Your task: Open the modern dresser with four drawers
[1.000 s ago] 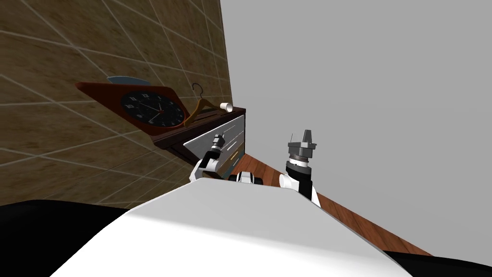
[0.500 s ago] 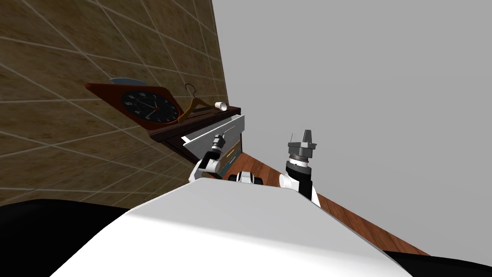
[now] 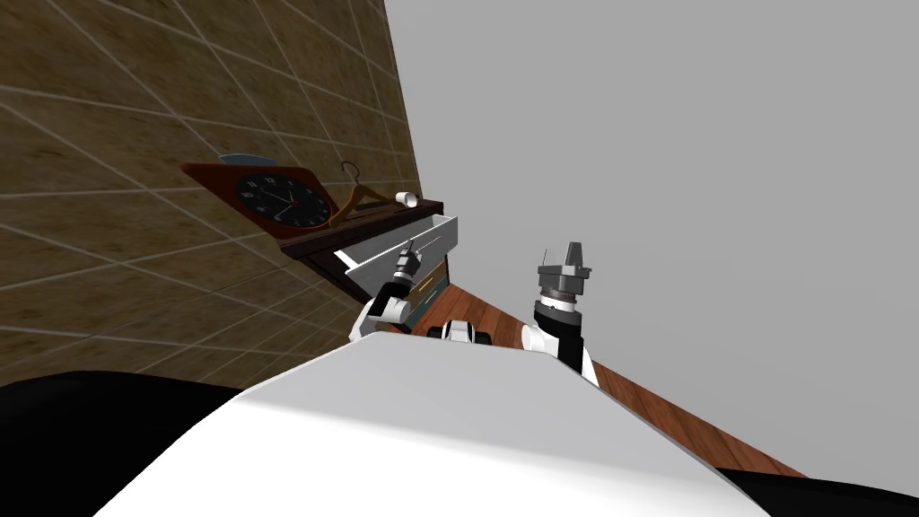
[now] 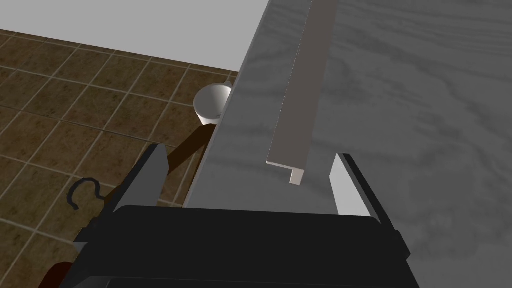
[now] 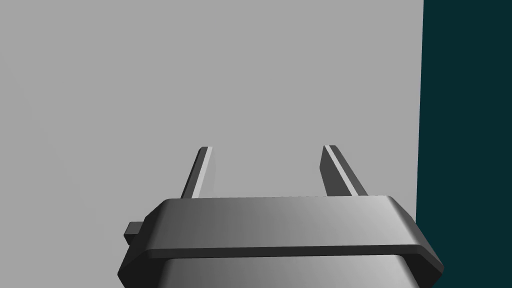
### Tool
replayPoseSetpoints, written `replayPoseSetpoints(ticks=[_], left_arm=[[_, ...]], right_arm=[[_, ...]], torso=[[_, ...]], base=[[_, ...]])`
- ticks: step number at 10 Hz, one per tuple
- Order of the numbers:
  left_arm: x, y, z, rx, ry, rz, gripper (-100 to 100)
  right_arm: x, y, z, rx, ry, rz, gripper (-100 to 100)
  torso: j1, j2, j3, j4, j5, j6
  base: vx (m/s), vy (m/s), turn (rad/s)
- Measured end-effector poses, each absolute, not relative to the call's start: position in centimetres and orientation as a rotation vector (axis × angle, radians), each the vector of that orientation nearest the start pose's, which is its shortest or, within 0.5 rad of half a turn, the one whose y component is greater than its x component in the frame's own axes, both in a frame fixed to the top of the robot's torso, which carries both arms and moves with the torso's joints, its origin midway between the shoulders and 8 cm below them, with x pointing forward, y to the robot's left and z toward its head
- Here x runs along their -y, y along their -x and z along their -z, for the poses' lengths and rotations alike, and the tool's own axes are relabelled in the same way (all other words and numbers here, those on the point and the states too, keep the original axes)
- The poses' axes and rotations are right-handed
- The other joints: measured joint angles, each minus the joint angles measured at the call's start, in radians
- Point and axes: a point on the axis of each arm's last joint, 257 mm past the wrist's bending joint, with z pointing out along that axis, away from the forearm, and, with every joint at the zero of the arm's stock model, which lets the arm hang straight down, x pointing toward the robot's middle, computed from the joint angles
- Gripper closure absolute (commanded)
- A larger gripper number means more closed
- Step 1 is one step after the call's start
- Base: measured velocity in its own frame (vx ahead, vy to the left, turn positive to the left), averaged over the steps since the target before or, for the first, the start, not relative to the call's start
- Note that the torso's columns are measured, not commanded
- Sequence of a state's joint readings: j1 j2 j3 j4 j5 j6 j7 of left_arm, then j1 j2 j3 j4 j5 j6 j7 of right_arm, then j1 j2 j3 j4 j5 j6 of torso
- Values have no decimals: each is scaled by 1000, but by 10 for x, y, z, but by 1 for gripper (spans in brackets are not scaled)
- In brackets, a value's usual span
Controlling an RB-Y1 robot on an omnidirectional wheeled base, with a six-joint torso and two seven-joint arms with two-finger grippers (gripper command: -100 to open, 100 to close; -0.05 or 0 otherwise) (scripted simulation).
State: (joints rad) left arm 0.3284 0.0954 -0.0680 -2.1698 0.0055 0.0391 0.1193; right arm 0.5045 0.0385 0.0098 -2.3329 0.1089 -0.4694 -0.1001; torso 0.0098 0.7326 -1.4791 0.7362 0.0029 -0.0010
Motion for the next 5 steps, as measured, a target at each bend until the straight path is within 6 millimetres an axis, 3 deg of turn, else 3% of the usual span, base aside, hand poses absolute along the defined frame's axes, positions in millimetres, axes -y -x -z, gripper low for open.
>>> replayPoseSetpoints(ticks=[5], left_arm=[[-245,-429,62,-1020,1055,1342,-100]], right_arm=[[267,-340,-40,-605,-643,-1335,0]], torso=[[-12,7,4,3,-4,1]], base=[[42,10,1]])
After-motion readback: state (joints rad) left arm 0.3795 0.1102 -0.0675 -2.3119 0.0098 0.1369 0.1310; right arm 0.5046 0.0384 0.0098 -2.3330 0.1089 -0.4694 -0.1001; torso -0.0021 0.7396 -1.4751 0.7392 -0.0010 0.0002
